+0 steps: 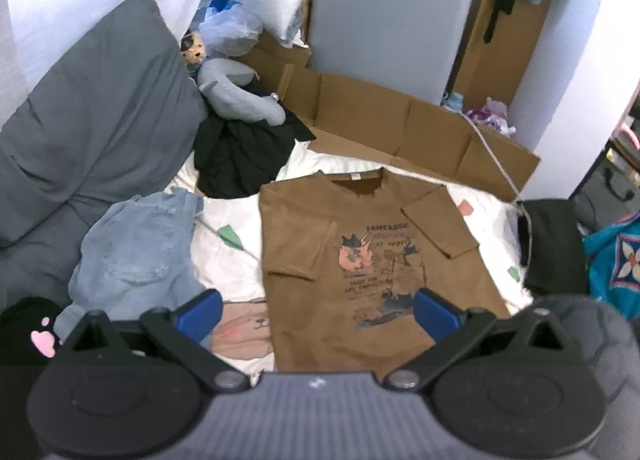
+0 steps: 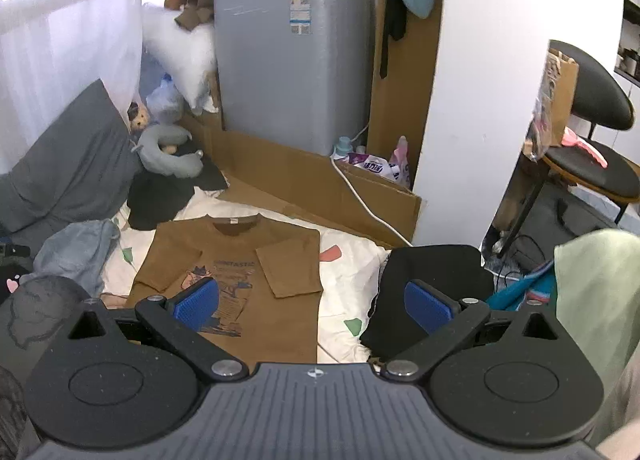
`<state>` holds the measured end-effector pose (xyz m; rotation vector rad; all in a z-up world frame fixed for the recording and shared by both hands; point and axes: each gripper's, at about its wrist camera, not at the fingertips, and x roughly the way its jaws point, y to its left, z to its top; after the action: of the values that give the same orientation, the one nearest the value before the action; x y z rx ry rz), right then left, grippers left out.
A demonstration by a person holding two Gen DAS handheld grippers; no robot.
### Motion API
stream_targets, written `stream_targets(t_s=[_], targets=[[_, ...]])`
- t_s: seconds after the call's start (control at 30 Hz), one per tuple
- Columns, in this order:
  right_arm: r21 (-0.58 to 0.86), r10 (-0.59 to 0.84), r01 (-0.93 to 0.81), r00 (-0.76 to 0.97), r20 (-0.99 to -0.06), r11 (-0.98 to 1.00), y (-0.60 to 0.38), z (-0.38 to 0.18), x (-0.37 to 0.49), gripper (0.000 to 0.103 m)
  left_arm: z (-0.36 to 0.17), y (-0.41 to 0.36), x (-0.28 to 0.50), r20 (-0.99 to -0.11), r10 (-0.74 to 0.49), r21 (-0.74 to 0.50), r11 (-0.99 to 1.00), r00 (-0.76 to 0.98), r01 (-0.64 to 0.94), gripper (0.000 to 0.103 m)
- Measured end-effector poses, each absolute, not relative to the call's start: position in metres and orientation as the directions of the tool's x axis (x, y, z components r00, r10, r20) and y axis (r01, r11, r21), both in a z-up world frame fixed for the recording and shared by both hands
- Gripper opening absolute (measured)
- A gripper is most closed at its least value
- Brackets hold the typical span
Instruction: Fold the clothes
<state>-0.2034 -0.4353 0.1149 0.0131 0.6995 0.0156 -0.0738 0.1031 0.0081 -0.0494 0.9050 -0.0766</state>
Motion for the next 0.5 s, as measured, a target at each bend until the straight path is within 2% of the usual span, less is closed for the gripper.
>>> stream_targets(t_s=[0.23, 0.5], targets=[[0.108, 0.046, 0.028, 0.780, -0.625, 0.994, -0.439, 0.077, -0.234, 0.102, -0.006, 0.121, -0.097, -0.802, -0.079, -0.089, 0.996, 0.593, 0.012, 0.103], [0.109, 0.034, 0.047, 0.766, -0.641, 0.993, -0.437, 0.029, -0.257, 0.102, -0.022, 0.136, -0.116, -0.822, -0.060, -0.080, 0.997, 0.567, -0.010, 0.103]])
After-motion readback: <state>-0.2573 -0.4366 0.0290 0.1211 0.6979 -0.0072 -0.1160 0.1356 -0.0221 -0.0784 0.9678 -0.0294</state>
